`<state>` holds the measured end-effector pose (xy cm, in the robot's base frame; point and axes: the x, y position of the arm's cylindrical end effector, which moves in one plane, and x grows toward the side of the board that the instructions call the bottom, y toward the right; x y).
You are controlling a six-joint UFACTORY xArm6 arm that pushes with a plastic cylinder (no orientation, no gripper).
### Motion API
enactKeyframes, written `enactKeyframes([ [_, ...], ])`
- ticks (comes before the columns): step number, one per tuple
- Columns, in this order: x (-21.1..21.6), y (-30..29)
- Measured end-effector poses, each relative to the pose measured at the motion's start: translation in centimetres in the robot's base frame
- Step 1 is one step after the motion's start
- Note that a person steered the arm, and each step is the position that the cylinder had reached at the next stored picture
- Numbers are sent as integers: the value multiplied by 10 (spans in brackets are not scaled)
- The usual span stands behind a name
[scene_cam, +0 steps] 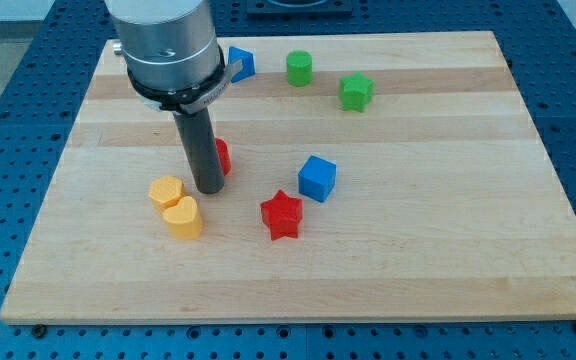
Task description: Place the red circle towards the bottom left side of the blue triangle
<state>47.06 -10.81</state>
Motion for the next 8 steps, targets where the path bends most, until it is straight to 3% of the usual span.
enactKeyframes([
  [4,0,51],
  [8,9,-7],
])
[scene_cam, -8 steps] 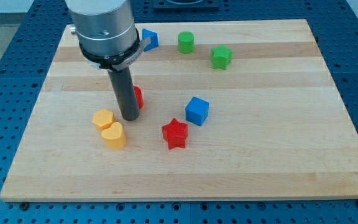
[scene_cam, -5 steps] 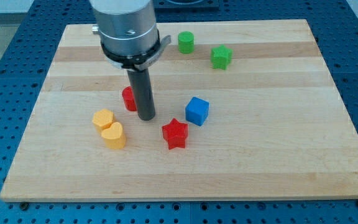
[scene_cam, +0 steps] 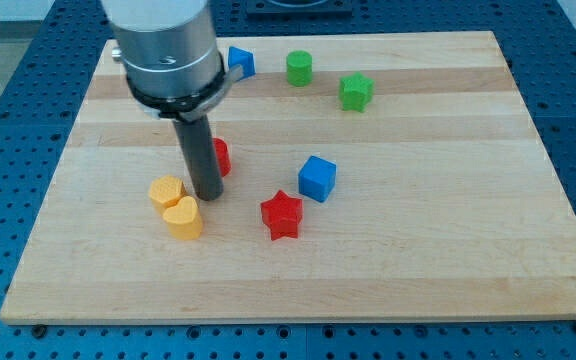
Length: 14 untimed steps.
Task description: Place the red circle towards the bottom left side of the blue triangle
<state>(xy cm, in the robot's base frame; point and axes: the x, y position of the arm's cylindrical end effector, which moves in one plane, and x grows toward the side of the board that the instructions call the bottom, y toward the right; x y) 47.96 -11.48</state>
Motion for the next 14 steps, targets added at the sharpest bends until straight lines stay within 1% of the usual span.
enactKeyframes([
  [2,-30,-3],
  [4,-30,-3],
  [7,-20,14],
  [8,-27,13],
  [11,-69,6],
  [13,-69,9],
  [14,-63,30],
])
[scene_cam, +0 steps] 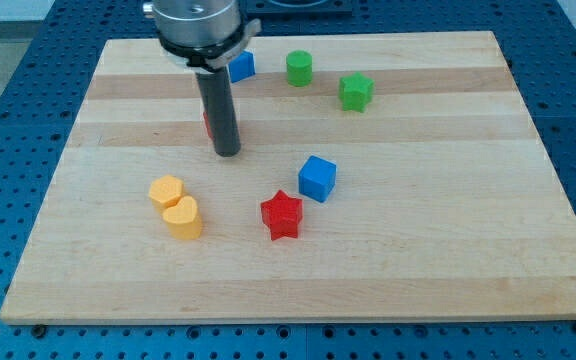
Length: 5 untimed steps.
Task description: Place the red circle towards the bottom left side of the blue triangle
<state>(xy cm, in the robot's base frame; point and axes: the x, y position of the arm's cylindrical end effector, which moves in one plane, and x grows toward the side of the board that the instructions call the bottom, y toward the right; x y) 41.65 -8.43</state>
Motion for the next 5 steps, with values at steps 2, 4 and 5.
enactKeyframes([
  [2,0,34],
  [4,-12,24],
  [5,-12,3],
])
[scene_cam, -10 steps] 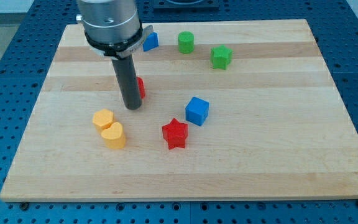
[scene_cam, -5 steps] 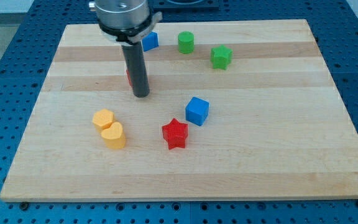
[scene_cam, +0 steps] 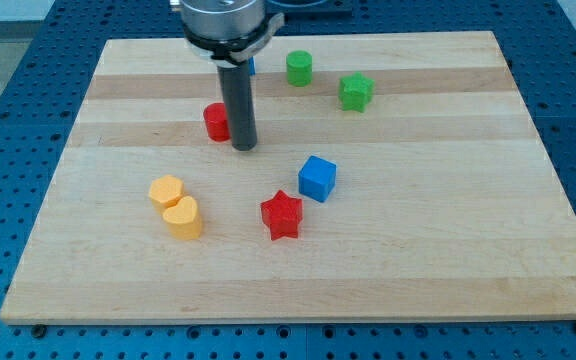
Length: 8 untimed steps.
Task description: Place the red circle towards the bottom left side of the blue triangle
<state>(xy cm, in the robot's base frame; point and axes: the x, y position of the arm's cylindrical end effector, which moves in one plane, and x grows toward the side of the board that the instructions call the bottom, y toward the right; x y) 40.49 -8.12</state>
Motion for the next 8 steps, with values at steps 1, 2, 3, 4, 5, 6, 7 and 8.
enactKeyframes([
  [1,0,-19],
  [2,-19,-26],
  [3,-58,-26],
  [4,-85,-27],
  [5,-87,-33],
  [6,-87,-35],
  [7,-85,-42],
  [8,-80,-69],
])
